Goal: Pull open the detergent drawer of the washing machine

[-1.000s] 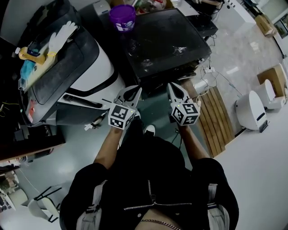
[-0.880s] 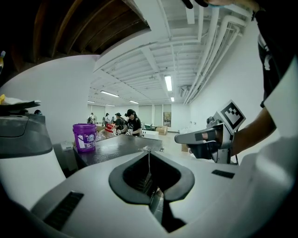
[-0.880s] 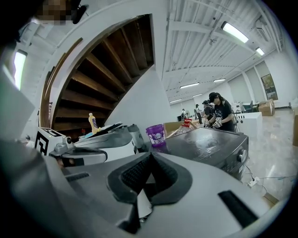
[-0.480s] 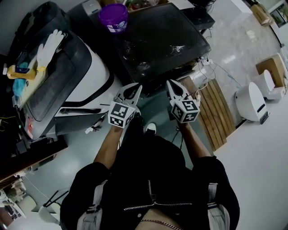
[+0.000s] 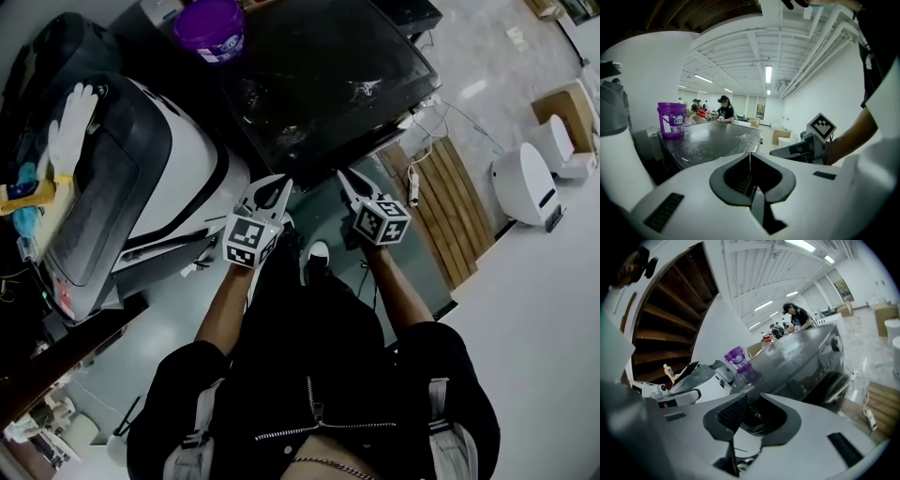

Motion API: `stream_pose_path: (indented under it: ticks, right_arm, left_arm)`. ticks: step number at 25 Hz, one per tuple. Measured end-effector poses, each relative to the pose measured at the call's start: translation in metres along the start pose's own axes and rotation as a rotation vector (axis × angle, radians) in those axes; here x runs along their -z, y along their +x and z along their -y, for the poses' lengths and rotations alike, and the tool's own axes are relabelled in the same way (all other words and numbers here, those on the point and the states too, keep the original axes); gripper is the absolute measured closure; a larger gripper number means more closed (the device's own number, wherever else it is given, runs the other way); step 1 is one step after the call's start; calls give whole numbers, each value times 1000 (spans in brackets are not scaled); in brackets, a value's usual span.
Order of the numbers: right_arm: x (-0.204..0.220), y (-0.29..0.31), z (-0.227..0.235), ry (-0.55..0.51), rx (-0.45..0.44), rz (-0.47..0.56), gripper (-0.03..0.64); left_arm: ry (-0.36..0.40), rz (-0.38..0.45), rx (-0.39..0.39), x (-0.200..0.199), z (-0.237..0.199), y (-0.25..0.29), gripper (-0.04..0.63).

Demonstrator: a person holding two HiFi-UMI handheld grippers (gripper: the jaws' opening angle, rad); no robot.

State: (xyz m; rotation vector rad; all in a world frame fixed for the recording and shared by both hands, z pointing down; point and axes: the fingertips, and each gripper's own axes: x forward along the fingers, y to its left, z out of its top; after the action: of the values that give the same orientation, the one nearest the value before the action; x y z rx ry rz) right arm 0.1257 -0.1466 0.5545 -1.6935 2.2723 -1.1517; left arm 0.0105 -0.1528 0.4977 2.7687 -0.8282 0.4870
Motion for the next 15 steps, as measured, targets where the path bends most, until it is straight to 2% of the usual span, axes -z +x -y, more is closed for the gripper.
stream_pose_path:
  ticks: [4, 6, 11, 15]
  right_arm:
    - [29, 17, 24, 209, -50, -38, 475]
    - [37, 25, 29, 316, -91, -32, 413]
    - [46, 39, 49, 685, -224, 65, 299]
    - [50, 52, 60, 863, -350, 146, 243]
  left_arm:
    - [-9, -23, 4, 7, -6, 2, 574]
    - [-15, -34, 2, 11, -10, 2, 574]
    - [-34, -58, -10, 21, -20, -2, 573]
    - [-42, -83, -20, 30, -28, -6, 574]
